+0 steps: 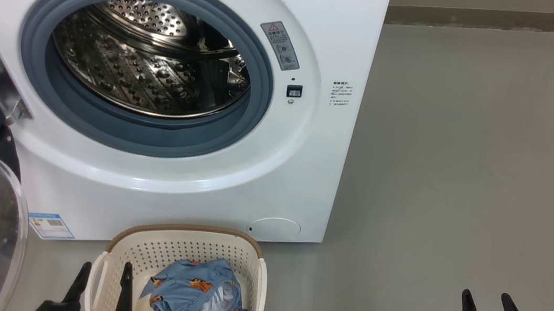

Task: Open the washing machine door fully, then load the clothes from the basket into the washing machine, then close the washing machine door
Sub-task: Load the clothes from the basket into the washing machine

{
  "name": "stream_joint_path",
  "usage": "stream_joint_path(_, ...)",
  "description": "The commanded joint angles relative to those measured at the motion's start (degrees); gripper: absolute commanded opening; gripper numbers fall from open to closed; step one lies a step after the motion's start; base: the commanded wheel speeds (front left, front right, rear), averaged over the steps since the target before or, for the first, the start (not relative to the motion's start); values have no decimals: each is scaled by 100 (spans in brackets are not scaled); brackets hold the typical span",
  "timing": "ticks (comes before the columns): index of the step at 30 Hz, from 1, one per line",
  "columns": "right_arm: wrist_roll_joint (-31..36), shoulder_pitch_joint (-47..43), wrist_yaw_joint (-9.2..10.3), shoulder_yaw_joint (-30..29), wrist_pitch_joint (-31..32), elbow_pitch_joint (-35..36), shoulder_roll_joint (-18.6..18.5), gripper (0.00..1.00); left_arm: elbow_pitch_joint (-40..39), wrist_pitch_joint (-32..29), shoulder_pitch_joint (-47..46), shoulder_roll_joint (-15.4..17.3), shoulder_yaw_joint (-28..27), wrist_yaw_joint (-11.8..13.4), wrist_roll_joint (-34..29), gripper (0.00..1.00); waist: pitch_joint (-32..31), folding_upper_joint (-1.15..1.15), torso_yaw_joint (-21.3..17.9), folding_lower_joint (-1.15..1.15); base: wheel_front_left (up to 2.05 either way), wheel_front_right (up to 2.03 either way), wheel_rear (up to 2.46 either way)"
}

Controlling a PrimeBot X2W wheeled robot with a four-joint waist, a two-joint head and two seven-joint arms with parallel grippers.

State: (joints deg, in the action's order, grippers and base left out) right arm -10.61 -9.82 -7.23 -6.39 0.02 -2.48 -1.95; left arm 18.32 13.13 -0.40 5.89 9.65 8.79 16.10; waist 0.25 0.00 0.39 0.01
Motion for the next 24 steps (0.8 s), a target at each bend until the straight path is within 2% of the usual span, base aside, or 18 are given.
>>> stream_joint_path(1, -8, 246, -25, 121, -11, 149, -93, 100, -79, 57, -261, 96, -159, 19, 66, 100, 4, 0, 2, -1, 32, -32, 0)
stream_joint_path(24, 15, 218, -25, 143, 60, 190, -93, 100, 145, -1, -245, 102, -38, 45, 149, 100, -47, 0, -47, -1, 1, -1, 0)
